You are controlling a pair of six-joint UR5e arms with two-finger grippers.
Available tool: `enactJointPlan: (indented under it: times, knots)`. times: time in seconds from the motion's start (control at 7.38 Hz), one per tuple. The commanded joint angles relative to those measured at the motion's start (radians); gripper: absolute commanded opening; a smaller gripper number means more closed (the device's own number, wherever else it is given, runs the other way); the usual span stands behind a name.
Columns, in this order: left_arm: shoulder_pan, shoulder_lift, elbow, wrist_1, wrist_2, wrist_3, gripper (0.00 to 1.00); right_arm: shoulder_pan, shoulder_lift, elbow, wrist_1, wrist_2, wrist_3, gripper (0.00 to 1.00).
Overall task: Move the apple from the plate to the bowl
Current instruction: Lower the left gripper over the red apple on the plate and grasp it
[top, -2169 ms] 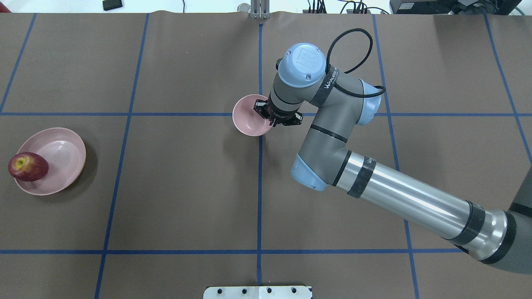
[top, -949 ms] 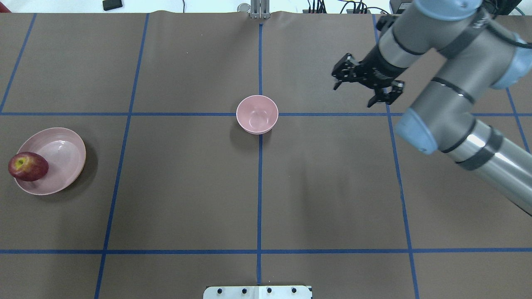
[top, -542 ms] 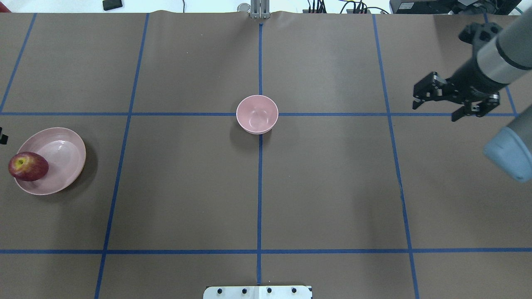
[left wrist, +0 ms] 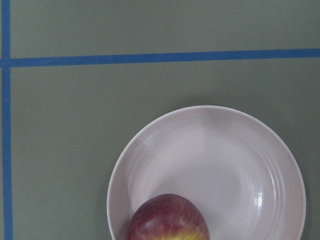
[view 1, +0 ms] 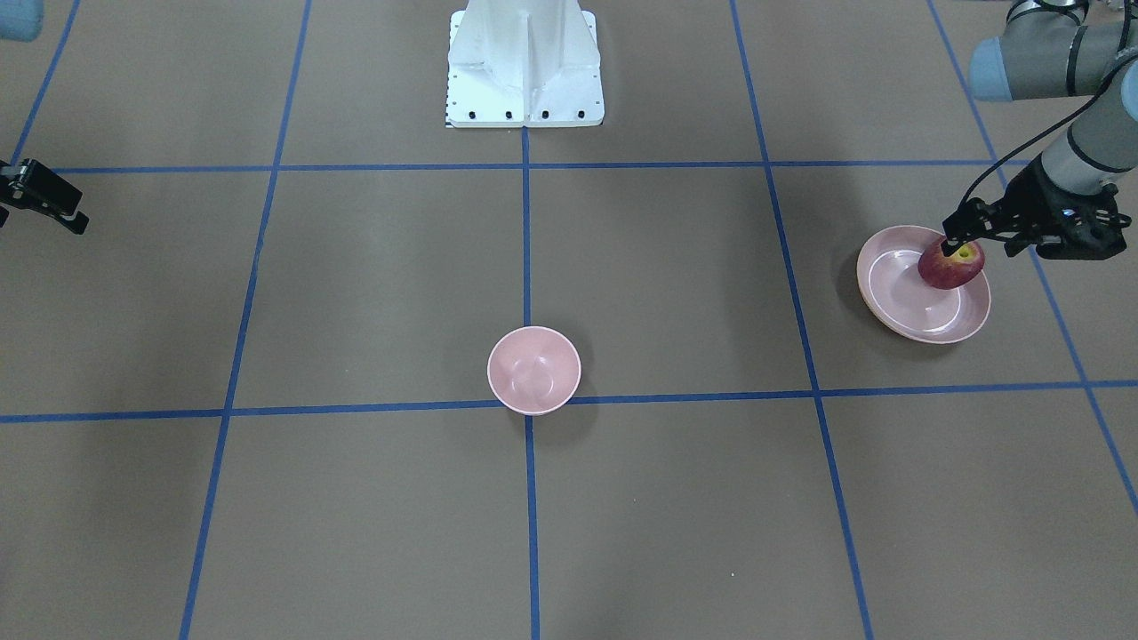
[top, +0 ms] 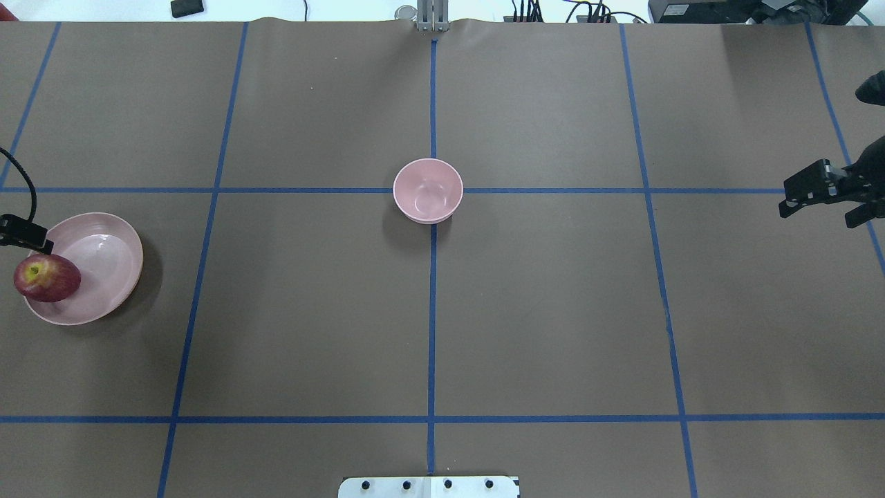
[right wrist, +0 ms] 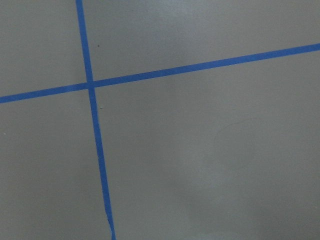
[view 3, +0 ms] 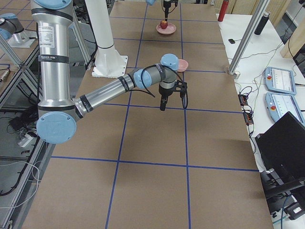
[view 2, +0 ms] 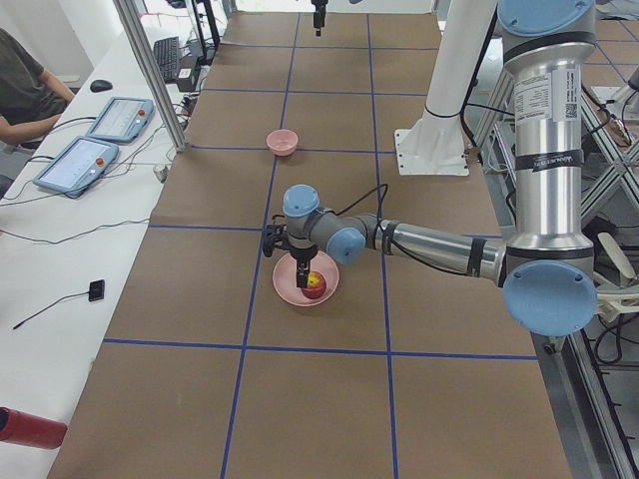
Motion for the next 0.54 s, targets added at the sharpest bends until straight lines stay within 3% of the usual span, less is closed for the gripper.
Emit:
enactJointPlan:
  times: [0.0, 0.41]
  knots:
    - [0.023, -0.004, 0.012, -0.001, -0.001, -0.009, 0.98, 0.003, -0.006, -0.007, 0.001, 0.002, -0.007, 1.00]
    - [0.023, -0.010, 0.022, -0.029, 0.007, 0.008, 0.98, 0.003, -0.004, -0.010, 0.001, 0.002, -0.004, 1.00]
